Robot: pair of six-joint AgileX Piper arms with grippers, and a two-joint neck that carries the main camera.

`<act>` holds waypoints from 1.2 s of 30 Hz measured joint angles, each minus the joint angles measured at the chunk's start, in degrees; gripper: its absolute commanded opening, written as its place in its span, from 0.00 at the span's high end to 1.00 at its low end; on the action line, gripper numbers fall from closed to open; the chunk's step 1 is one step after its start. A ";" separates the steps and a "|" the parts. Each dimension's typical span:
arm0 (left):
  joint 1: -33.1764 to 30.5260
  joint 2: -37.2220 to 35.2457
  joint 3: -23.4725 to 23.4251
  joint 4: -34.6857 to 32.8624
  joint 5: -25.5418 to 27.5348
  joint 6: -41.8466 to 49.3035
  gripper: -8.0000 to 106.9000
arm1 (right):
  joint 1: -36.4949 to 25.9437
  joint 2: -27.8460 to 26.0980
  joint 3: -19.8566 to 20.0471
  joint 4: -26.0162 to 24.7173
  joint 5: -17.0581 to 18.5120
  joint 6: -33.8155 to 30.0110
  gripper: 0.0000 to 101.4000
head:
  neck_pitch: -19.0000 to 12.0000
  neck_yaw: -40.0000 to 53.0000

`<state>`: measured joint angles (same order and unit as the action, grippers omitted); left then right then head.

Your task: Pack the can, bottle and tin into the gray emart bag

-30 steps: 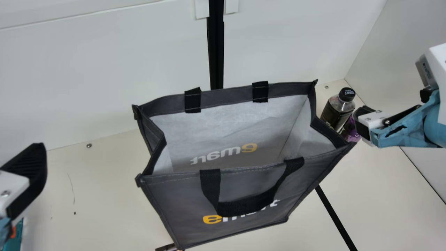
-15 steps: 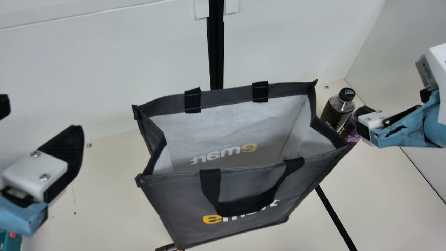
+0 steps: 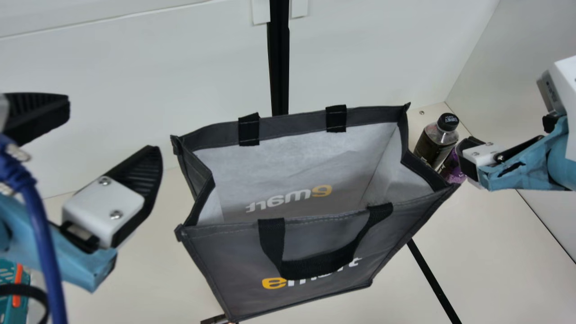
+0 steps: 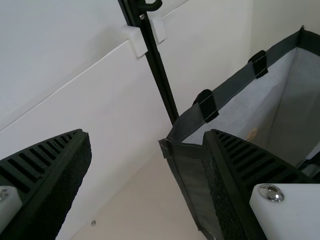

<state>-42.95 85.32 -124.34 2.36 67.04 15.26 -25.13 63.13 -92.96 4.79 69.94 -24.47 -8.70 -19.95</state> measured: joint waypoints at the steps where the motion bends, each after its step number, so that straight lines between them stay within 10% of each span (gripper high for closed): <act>1: -0.35 0.33 -0.61 0.00 0.18 0.00 0.15 | 0.00 0.00 0.00 0.00 0.00 0.00 0.10 | 0.00 0.00; 36: -2.12 14.14 -12.27 -9.09 2.86 9.86 0.15 | 0.00 0.00 0.00 0.00 0.00 0.00 0.10 | 0.00 0.09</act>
<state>-45.07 99.46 -136.62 -6.73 69.91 25.11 -25.13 63.13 -92.96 4.79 69.94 -24.47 -8.70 -19.86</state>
